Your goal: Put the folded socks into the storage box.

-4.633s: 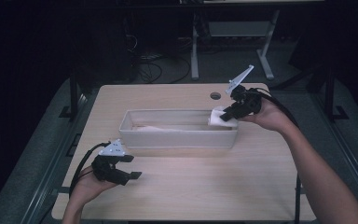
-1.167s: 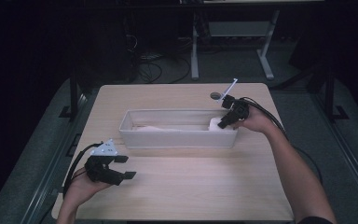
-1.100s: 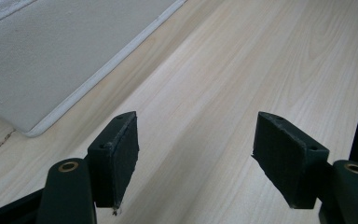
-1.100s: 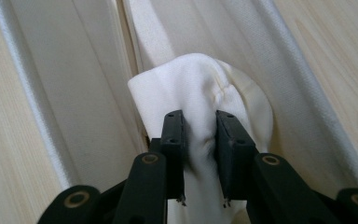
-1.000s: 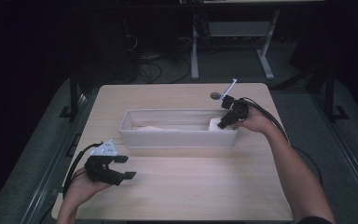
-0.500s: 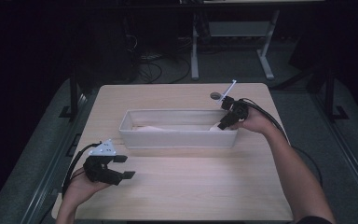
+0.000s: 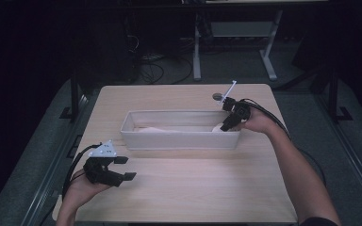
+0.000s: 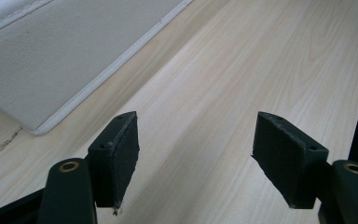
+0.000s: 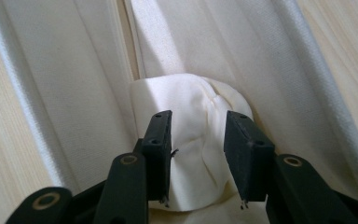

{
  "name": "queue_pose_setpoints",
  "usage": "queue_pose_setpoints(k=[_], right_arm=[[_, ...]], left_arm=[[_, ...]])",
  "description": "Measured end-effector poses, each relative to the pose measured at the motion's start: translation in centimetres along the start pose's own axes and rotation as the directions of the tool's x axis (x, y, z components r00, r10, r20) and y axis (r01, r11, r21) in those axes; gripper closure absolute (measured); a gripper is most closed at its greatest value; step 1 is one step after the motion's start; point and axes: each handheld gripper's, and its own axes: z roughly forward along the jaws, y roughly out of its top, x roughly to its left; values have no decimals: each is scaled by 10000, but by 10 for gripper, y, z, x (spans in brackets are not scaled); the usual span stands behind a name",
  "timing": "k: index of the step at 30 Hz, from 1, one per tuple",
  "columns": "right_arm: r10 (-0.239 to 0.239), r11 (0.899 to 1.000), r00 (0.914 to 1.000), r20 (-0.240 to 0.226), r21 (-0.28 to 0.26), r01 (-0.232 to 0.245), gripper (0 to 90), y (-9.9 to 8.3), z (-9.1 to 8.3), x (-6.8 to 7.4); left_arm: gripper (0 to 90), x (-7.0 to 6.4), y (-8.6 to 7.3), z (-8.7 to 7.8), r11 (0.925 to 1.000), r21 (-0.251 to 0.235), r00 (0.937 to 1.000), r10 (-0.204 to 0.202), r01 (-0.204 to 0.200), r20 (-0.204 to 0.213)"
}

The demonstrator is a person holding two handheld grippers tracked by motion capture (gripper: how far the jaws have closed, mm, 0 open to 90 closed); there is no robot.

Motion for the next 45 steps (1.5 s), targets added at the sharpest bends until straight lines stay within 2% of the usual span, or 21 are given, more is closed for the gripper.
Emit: queue_pose_setpoints(k=[29, 31, 45], right_arm=[[-39, 9999, 10000, -77, 117, 40, 607, -4, -7, 0], [9, 9996, 10000, -93, 275, -7, 594, -2, -7, 0], [-20, 9993, 10000, -84, 363, 23, 586, 1, -17, 0]], left_arm=[[307, 0, 0, 1, 10000, -3, 10000, 8, -8, 53], [307, 1, 0, 2, 10000, 13, 10000, -7, 7, 50], [306, 1, -2, -1, 10000, -25, 10000, -57, 57, 31]])
